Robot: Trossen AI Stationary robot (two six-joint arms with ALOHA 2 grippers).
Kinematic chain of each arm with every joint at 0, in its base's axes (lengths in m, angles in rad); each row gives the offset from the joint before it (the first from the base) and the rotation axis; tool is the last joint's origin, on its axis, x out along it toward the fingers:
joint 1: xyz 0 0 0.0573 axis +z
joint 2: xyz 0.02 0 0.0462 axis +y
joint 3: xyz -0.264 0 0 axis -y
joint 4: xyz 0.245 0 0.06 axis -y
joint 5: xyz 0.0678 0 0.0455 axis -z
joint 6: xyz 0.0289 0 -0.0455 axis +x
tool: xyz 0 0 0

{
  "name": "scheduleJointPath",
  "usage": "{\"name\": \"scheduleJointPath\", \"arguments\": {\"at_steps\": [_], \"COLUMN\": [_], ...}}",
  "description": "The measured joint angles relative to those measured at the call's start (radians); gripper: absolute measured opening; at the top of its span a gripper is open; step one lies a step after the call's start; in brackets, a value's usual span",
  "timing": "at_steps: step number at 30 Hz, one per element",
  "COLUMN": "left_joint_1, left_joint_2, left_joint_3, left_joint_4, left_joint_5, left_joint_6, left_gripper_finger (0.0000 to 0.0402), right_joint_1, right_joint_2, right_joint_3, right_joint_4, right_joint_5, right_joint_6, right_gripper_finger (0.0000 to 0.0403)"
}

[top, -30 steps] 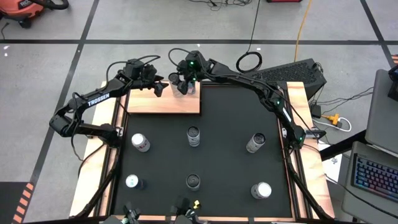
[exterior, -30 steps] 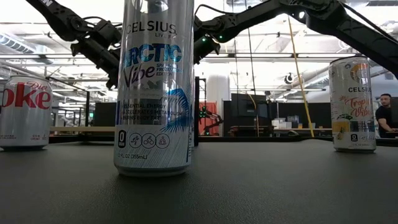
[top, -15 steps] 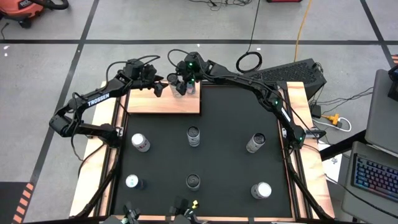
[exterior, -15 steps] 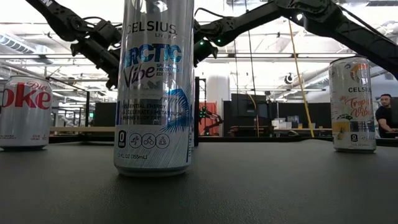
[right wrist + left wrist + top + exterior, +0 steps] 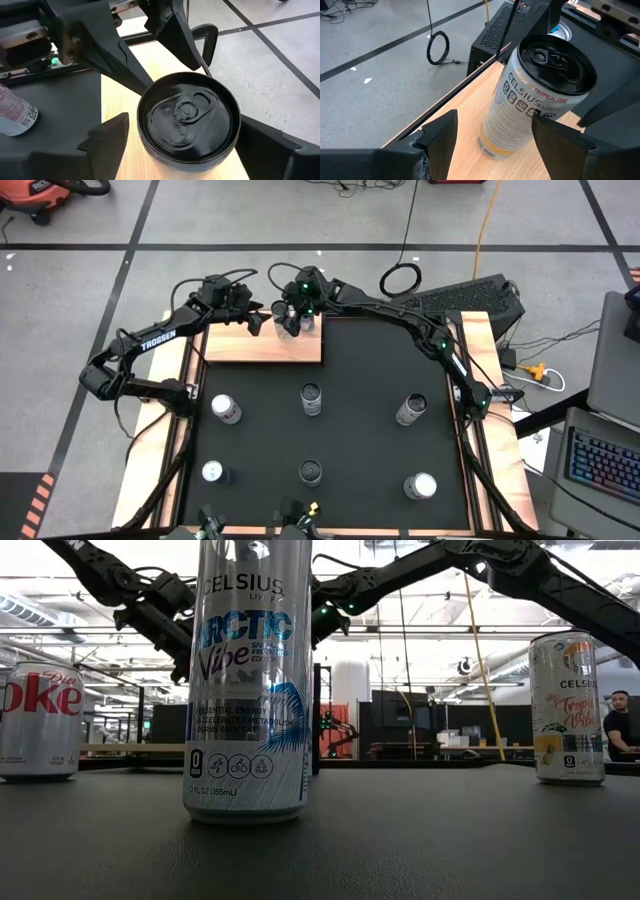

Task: Place canned beverage on shelf
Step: Put the top white yellow soda can on the shelf

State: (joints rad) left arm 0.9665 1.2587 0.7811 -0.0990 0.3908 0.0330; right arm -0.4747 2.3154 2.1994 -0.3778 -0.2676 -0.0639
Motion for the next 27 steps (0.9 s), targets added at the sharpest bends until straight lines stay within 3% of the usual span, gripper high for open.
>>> {"name": "scheduleJointPath", "arguments": {"at_steps": [7,27], "left_joint_1": [0.000,0.000], "left_joint_2": [0.000,-0.036], "left_joint_3": [0.000,0.002], "left_joint_4": [-0.001,-0.021], "left_joint_5": [0.000,-0.010], "left_joint_6": [-0.001,0.000], "left_gripper_finger": [0.0261,0.0261], "right_joint_1": [-0.001,-0.001], "right_joint_2": [-0.004,-0.098], "right_joint_3": [0.000,0.000], "right_joint_4": [0.002,-0.050], "right_joint_5": [0.001,0.002], "right_joint_6": [0.000,-0.090], "right_gripper_finger": [0.0345,0.0345]}}
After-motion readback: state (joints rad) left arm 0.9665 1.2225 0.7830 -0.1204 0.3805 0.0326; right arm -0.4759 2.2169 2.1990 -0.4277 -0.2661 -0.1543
